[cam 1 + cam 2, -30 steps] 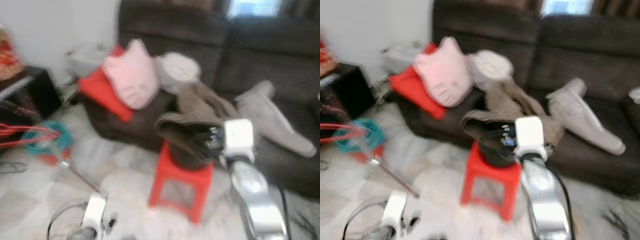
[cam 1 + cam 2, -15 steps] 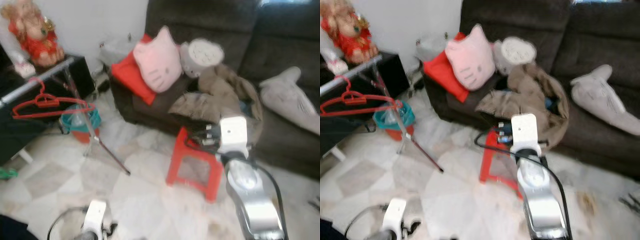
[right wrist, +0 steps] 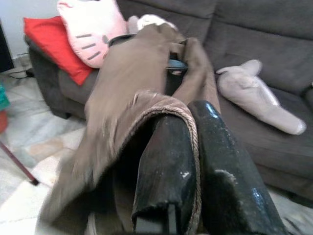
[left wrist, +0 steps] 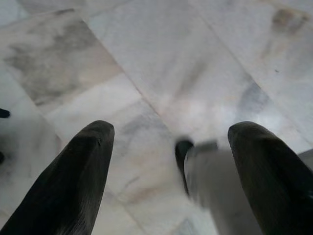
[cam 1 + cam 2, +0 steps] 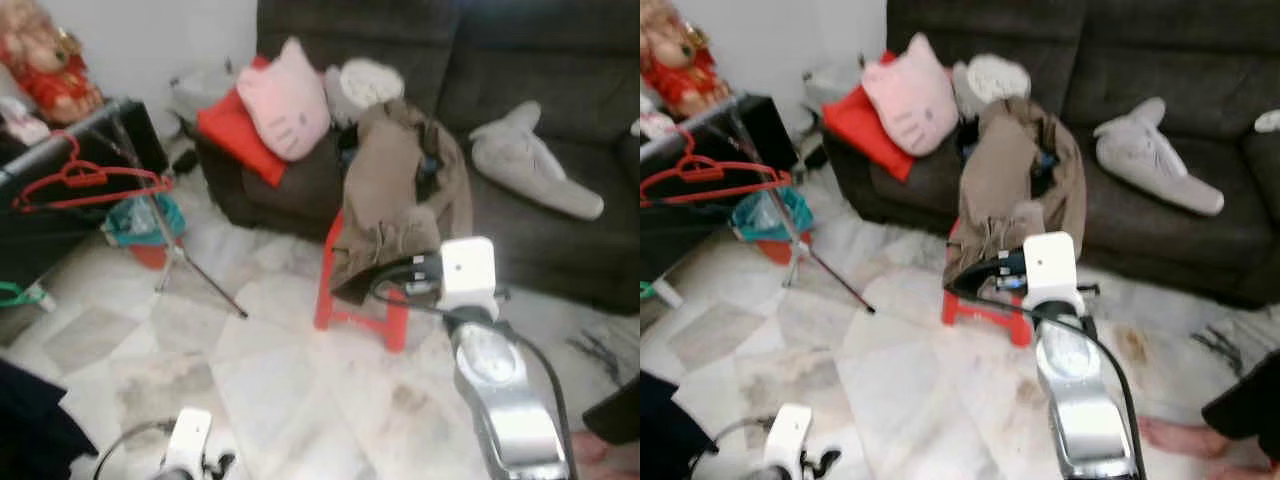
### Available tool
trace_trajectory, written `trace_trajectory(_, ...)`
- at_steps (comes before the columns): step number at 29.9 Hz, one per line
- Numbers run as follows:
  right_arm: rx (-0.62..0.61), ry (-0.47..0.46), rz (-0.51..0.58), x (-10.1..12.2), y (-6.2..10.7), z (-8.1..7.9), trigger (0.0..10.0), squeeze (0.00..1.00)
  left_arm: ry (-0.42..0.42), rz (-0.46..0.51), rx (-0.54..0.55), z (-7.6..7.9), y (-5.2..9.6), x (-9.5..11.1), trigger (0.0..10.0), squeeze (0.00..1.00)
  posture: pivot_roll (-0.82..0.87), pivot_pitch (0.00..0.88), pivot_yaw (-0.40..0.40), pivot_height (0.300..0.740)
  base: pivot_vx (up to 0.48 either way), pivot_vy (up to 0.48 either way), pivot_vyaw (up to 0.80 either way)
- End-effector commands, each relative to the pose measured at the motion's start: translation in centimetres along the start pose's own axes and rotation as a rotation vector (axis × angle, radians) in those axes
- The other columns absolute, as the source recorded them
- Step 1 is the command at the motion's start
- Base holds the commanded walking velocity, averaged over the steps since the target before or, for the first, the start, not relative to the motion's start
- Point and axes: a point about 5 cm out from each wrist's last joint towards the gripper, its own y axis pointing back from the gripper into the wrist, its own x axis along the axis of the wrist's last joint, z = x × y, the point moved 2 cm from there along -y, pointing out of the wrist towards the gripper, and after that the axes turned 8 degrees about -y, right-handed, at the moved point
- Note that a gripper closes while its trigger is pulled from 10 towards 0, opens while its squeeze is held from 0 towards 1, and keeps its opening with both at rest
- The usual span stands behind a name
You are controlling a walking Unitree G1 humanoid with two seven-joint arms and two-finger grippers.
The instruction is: Hang hanger
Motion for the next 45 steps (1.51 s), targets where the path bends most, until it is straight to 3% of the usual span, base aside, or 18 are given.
trace_trajectory(1,0.022,-0.012,0.045,1.0,0.0,-0.7,10.0,0.0,-0.01,-0.017,0.01,-0.4,0.1,-0.4,10.0,0.0,0.02,0.0,0.001,0.74,-0.382,0.0,0.0)
trace_trajectory(29,0.014,-0.009,0.048,0.8,-0.1,-0.4,10.0,0.0,-0.003,-0.015,0.015,-0.2,0.1,-0.3,10.0,0.0,0.02,0.0,0.001,0.74,-0.415,0.0,0.0)
trace_trajectory(35,0.009,-0.001,0.031,0.2,-0.1,-0.1,10.0,0.0,-0.007,-0.014,0.021,-0.3,0.1,-0.3,10.0,0.0,0.02,0.0,0.001,0.74,0.0,0.0,0.0)
trace_trajectory(38,-0.013,0.005,-0.001,-0.9,-0.2,0.7,10.0,0.0,-0.006,-0.014,0.021,-0.3,0.1,-0.2,10.0,0.0,0.02,0.0,0.001,0.74,0.0,0.0,0.0)
trace_trajectory(45,-0.098,-0.05,-0.241,-8.6,0.1,3.9,10.0,0.0,-0.002,-0.019,0.008,-0.1,0.0,-0.2,10.0,0.0,0.03,0.0,0.006,0.74,0.0,0.0,0.0)
